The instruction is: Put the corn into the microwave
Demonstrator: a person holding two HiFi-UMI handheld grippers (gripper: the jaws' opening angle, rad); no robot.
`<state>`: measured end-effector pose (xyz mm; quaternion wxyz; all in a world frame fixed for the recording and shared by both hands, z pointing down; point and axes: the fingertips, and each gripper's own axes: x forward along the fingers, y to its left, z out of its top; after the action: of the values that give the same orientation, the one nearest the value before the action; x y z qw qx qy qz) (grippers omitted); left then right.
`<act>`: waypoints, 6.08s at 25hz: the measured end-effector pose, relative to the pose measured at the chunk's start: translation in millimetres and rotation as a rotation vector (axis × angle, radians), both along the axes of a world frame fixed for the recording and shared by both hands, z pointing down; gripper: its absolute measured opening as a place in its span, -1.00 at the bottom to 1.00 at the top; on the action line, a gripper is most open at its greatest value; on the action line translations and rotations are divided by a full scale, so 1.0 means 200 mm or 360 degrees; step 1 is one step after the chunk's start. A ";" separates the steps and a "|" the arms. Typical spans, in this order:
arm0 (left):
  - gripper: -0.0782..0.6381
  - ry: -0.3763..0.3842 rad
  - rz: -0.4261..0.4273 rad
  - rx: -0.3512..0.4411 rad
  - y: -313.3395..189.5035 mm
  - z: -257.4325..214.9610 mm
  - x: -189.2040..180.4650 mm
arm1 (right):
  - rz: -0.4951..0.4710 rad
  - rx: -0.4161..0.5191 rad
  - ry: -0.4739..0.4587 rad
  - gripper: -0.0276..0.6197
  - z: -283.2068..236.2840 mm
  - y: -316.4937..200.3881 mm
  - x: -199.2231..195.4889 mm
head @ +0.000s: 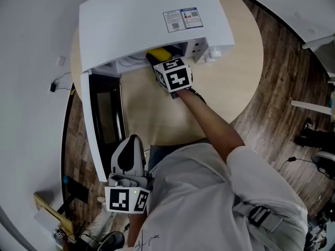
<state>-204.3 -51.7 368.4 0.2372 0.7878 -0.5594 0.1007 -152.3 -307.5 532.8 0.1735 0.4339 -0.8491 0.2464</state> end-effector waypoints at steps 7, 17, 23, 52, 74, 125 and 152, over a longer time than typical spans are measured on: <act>-0.82 0.0023 -0.0065 -0.0028 0.04 0.02 -0.08 | 0.0026 0.0013 0.0081 -0.10 0.07 -0.02 -0.02; -0.82 0.0071 0.0025 0.0047 0.01 -0.01 -0.03 | 0.0044 0.0073 0.0184 -0.10 0.06 -0.10 -0.06; -0.82 0.0087 0.0044 0.0041 0.02 -0.01 -0.03 | 0.0030 0.0100 0.0235 -0.10 0.08 -0.14 -0.11; -0.82 0.0091 0.0086 0.0009 -0.01 0.03 -0.02 | -0.0067 0.0303 0.0611 -0.10 0.13 -0.23 -0.17; -0.82 0.0053 0.0097 0.0030 -0.04 0.02 0.05 | -0.0098 0.0342 0.0650 -0.10 0.13 -0.23 -0.17; -0.82 0.0055 0.0056 0.0137 0.03 -0.01 0.12 | -0.0089 0.0231 0.0293 -0.29 -0.17 0.11 0.09; -0.82 0.0054 -0.0031 0.0161 0.06 -0.02 0.15 | -0.0132 0.0123 0.0110 -0.48 -0.29 0.37 0.25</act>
<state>-174.2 -39.9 363.5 0.2073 0.7949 -0.5674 0.0565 -102.7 -233.3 475.1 0.1959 0.4131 -0.8687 0.1908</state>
